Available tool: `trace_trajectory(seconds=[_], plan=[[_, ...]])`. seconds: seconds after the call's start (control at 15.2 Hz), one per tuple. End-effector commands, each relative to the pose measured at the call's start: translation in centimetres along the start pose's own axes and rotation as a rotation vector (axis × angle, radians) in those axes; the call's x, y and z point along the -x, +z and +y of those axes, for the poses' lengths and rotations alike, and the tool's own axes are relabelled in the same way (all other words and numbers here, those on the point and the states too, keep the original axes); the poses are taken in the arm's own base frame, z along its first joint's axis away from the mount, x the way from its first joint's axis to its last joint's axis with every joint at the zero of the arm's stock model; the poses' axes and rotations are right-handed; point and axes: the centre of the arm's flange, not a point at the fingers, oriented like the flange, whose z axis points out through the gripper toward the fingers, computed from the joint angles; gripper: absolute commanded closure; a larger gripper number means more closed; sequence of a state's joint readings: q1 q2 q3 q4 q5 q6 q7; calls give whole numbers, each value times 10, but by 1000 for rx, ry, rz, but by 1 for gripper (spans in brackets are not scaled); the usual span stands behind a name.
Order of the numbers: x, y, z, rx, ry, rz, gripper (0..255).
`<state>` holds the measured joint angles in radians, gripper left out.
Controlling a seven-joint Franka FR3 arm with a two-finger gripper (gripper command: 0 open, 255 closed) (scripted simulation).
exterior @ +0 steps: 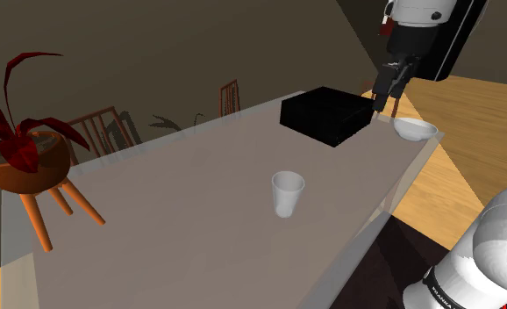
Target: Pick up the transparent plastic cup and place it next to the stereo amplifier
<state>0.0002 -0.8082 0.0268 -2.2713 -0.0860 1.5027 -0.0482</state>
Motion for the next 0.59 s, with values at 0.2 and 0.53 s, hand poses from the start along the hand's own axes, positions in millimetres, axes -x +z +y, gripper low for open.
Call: trace_trajectory(seconds=[0.2, 0.53], plan=[[-18, 24, -27, 4, -9, -8, 0], [-46, 65, -73, 10, -23, -20, 0]])
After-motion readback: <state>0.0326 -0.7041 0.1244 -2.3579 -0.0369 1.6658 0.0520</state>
